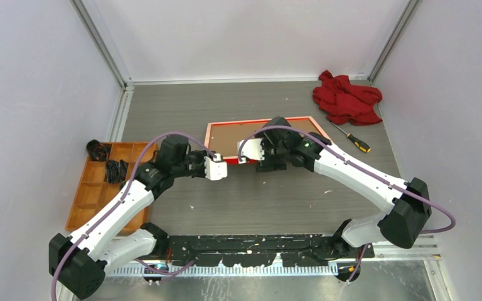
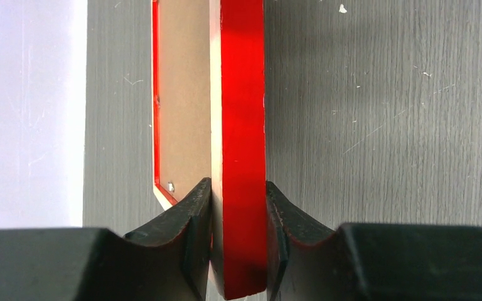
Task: Take the photo out of the frame
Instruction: Turn over the photo frame at the center of the board.
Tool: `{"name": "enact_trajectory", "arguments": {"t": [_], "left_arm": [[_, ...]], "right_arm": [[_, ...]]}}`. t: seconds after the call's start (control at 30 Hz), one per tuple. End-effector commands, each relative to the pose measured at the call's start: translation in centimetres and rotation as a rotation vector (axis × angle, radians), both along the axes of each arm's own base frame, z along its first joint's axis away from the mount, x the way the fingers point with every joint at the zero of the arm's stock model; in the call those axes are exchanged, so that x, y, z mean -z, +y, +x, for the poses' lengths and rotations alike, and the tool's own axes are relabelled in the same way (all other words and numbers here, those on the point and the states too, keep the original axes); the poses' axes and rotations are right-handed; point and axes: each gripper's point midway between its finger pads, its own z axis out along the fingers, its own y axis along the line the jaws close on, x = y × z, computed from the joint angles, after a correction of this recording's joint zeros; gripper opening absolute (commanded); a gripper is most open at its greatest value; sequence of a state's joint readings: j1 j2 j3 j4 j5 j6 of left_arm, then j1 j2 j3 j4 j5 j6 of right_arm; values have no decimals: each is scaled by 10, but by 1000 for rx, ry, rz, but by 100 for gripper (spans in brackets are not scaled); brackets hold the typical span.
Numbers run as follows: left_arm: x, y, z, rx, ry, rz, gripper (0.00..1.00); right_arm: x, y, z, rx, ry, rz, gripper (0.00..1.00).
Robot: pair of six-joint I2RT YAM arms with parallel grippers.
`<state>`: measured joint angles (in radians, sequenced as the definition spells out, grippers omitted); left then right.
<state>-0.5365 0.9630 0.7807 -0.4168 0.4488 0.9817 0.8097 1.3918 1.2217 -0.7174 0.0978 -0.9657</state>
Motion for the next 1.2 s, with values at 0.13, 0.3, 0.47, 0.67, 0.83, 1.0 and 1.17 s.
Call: {"name": "enact_trajectory", "arguments": {"t": [0.13, 0.3, 0.47, 0.67, 0.83, 1.0, 1.17], "left_arm": [[-19, -2, 7, -65, 30, -59, 11], [-25, -3, 10, -76, 38, -75, 10], [-27, -2, 11, -81, 45, -78, 10], [-26, -1, 13, -88, 49, -76, 10], [-27, 1, 12, -89, 57, -77, 10], [-25, 3, 10, -88, 62, -63, 51], [-28, 9, 12, -118, 53, -48, 100]], "right_arm": [[-17, 2, 17, 5, -223, 38, 77], [-26, 3, 18, 5, -287, 52, 68], [-25, 2, 18, 0, -331, 45, 58], [-24, 3, 16, -15, -363, 16, 43], [-19, 4, 15, -27, -357, -6, 14], [-24, 6, 11, -19, -313, 15, 2], [-36, 11, 5, -10, -254, 56, 1]]}}
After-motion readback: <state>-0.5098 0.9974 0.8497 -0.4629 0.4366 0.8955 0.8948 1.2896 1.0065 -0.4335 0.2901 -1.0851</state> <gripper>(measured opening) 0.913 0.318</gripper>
